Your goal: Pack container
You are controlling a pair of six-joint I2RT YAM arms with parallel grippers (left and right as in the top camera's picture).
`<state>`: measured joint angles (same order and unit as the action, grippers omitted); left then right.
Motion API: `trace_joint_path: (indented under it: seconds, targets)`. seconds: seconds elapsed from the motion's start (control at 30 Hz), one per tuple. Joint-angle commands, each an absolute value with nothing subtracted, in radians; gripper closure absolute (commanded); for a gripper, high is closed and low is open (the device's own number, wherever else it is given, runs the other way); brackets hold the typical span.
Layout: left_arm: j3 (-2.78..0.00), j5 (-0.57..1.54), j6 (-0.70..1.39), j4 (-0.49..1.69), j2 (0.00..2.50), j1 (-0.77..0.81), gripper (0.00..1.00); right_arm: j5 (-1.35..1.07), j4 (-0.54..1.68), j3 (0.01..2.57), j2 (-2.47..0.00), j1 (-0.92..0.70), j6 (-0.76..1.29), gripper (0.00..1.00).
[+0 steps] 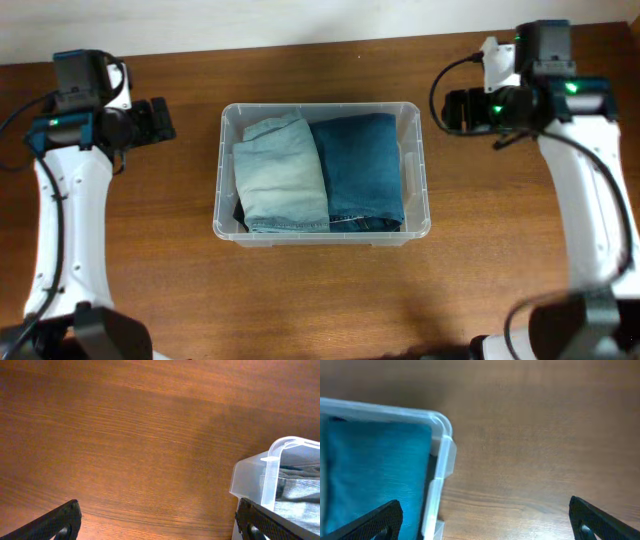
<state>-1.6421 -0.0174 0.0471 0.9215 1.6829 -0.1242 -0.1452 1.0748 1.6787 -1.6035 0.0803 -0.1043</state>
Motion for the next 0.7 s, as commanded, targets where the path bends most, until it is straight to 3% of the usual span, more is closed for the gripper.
trace_joint_path:
  seconds: [0.0, 0.27, 0.43, 0.67]
  targets:
    - [-1.571, 0.013, 0.043, 0.912, 1.536, -0.142, 0.01, -0.126, 1.056, 1.620, -1.443, 0.079, -0.089, 0.01]
    - [-1.185, 0.023, 0.033, 0.696, 1.149, -0.141, 0.01, -0.126, 0.876, 1.182, -1.049, 0.079, -0.085, 0.01]
    - [-0.957, 0.019, 0.049, 0.576, 0.901, -0.141, 0.01, -0.126, 0.853, 1.038, -0.844, 0.079, -0.086, 0.01]
    - [-0.913, 0.020, 0.049, 0.743, 0.779, -0.141, 0.01, -0.126, 0.894, 1.017, -0.746, 0.079, -0.086, 0.01]
